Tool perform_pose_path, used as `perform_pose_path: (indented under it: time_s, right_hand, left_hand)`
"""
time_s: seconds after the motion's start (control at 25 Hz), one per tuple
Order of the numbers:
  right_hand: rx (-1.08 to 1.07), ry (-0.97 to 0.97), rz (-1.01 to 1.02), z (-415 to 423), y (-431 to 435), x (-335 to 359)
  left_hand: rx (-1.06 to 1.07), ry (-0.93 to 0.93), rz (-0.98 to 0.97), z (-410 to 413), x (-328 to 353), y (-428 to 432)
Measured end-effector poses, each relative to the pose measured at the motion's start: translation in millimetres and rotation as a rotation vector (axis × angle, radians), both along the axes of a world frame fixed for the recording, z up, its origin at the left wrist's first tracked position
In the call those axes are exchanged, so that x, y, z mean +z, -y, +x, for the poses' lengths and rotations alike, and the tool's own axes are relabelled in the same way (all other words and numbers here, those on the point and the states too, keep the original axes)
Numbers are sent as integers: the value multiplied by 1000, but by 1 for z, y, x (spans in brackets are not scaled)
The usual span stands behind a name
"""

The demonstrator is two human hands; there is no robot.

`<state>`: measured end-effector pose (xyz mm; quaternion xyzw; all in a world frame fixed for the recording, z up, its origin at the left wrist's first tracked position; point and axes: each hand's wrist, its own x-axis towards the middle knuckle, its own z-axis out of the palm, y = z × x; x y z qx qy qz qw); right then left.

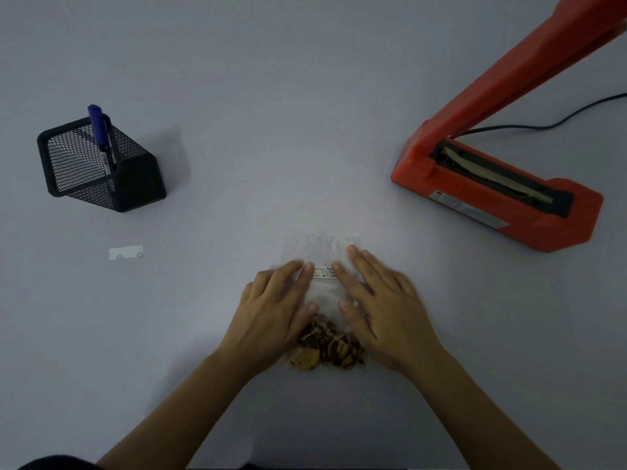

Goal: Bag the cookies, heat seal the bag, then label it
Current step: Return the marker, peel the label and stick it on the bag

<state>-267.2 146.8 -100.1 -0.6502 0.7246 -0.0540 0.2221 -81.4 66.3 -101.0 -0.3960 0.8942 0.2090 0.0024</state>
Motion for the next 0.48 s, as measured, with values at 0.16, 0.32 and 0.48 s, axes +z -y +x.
perform_pose_path:
  time_s: [0.16,0.32,0.48]
  right_hand:
    - [-20,-16,10,3,-1,-3]
    - [-28,20,18,4,-4,-7]
    - [-25,13,-3,2,-2,-7]
  left_hand:
    - [44,-6,24,-2,1,2]
    - [34,16,29,-4,4,1]
    - [-2,60,3,-5,3,3]
